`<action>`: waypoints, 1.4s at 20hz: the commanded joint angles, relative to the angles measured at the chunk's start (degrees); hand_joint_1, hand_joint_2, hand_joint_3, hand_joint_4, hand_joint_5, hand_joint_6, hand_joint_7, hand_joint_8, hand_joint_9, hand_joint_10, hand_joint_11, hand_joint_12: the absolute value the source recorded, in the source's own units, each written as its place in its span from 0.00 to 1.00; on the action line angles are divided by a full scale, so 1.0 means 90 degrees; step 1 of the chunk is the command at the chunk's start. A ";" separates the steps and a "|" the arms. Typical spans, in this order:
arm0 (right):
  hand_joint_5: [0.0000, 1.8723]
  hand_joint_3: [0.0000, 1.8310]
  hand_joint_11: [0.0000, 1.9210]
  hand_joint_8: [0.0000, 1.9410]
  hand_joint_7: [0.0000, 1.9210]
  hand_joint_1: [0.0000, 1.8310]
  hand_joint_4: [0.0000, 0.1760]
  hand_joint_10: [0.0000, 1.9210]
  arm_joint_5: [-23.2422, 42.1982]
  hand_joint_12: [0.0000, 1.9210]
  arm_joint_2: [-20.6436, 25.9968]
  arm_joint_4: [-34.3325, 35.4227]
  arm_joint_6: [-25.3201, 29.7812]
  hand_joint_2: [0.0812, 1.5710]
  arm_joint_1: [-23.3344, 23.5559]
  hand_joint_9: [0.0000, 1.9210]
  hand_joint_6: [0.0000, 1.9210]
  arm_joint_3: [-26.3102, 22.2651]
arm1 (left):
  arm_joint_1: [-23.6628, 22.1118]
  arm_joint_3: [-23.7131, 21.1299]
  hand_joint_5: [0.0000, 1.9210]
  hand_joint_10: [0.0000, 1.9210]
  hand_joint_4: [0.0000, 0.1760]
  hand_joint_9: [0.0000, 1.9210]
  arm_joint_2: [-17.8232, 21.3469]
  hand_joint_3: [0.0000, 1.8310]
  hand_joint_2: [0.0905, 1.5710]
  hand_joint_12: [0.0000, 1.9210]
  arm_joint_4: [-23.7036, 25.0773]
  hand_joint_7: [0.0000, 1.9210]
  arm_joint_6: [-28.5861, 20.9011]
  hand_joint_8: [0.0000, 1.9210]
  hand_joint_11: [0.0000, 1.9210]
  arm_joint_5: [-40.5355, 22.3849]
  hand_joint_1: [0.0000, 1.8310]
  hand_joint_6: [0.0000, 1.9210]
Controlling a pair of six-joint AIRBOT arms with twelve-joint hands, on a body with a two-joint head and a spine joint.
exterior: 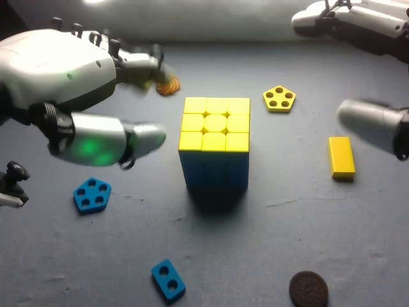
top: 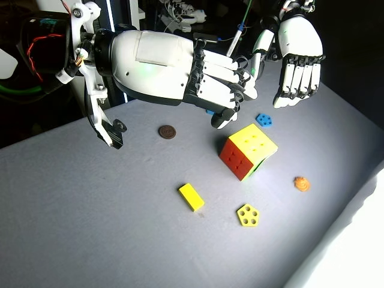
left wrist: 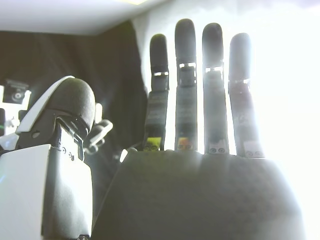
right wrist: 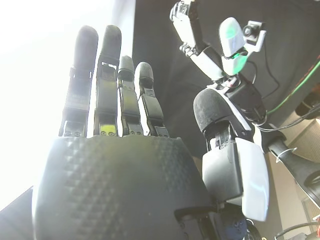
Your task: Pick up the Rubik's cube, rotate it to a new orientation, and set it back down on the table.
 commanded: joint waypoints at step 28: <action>0.00 0.00 0.00 0.00 0.04 0.04 0.00 0.01 0.1151 0.00 0.0023 0.0080 -0.0211 0.81 -0.0091 0.03 0.00 -0.0152 | 0.0128 0.0536 0.00 0.00 0.00 0.00 -0.1637 0.00 0.64 0.07 -0.3629 0.00 0.3506 0.00 0.00 -0.0986 0.39 0.00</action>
